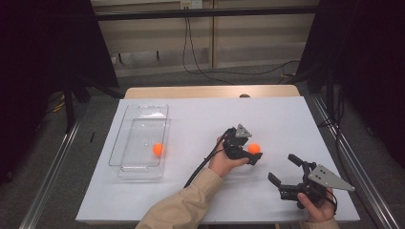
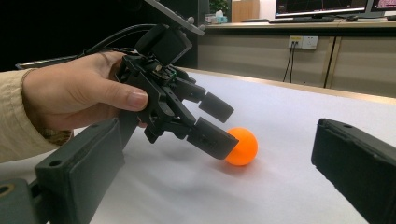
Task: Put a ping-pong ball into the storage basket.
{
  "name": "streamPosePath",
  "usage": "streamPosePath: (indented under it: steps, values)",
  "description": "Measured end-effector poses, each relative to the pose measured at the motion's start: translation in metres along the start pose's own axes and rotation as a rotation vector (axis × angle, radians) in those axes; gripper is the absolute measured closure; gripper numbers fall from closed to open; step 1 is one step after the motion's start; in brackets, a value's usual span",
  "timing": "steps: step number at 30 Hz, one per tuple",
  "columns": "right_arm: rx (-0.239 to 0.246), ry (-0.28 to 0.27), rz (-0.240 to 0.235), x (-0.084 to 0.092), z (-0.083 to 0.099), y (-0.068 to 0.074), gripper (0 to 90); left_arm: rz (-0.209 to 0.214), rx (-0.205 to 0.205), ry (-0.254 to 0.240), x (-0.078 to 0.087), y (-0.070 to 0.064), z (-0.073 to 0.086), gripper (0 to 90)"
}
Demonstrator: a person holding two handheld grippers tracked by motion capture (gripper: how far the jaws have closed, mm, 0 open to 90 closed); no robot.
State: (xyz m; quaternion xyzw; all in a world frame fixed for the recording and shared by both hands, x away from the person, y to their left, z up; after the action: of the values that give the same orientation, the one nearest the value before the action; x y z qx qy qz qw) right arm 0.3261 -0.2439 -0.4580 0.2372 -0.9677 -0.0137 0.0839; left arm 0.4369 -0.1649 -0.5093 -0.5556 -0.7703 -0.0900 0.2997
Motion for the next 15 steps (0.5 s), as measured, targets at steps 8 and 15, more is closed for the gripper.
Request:
streamPosePath:
  steps: [8, 15]
  values:
    - [-0.002, 0.001, 0.0, 0.0004, 0.0004, -0.0004, 1.6, -0.004, 0.004, 0.001, -0.0009, 0.0027, -0.0007, 11.1]
    - [-0.001, 0.003, -0.001, -0.0001, 0.0011, -0.0001, 1.6, -0.004, 0.006, -0.001, -0.0025, 0.0035, -0.0011, 14.5]
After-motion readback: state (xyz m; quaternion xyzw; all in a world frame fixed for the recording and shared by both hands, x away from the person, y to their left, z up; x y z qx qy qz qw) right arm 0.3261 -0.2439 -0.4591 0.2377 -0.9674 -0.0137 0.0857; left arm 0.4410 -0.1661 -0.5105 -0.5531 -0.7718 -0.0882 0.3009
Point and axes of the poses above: each handheld gripper's, and its own axes: x roughly backward along the jaws, z roughly out of its underside, y roughly to its left, the point moved 10 cm from there along -x, roughly forward along the jaws, and after that the axes turned 6 degrees about z, right-handed, at the moved point
